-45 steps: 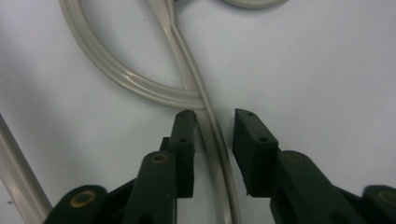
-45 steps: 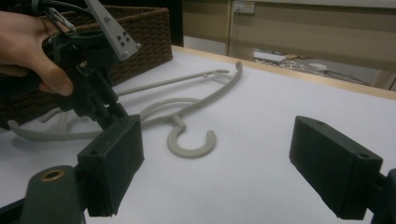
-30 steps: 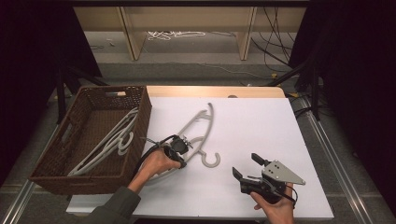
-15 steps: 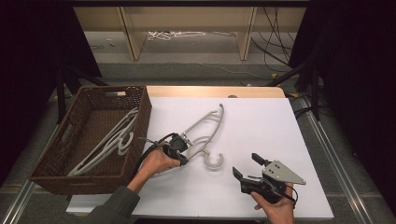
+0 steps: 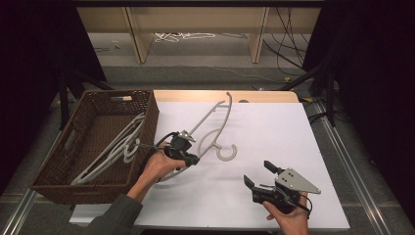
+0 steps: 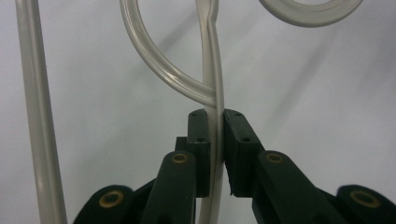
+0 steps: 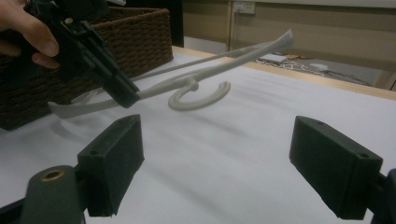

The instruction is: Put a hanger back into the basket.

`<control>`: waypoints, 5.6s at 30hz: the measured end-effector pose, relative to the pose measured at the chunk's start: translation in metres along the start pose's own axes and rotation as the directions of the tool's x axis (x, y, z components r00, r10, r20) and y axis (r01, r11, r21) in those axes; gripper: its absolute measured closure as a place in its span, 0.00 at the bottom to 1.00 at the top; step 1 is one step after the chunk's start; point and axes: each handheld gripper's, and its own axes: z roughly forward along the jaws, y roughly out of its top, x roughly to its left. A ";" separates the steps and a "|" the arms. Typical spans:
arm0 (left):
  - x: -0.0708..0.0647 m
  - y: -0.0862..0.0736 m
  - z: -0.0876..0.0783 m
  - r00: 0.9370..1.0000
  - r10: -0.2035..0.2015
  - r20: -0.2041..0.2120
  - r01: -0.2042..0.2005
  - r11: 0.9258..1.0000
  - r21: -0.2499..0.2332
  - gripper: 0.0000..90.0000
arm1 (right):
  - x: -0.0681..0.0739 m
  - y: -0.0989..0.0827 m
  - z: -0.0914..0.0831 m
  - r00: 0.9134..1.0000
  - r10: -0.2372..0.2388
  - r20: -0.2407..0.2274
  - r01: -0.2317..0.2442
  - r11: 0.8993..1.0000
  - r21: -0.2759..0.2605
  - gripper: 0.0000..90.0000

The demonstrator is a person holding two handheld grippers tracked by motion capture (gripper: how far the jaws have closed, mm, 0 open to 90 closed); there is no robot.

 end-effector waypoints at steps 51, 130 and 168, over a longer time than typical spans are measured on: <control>-0.027 0.018 -0.169 0.993 -0.037 0.109 0.073 0.935 -0.348 0.91 | 0.000 -0.001 0.001 1.000 0.022 -0.004 -0.022 1.000 -0.002 0.20; 0.115 -0.173 -0.186 0.975 -0.199 -0.097 0.191 0.978 -0.082 0.90 | 0.000 -0.003 0.004 1.000 0.017 0.012 -0.017 1.000 0.009 0.20; 0.057 -0.113 -0.186 0.946 -0.274 -0.175 0.176 0.884 -0.432 0.32 | 0.000 -0.002 0.003 1.000 0.021 0.014 -0.021 1.000 0.009 0.20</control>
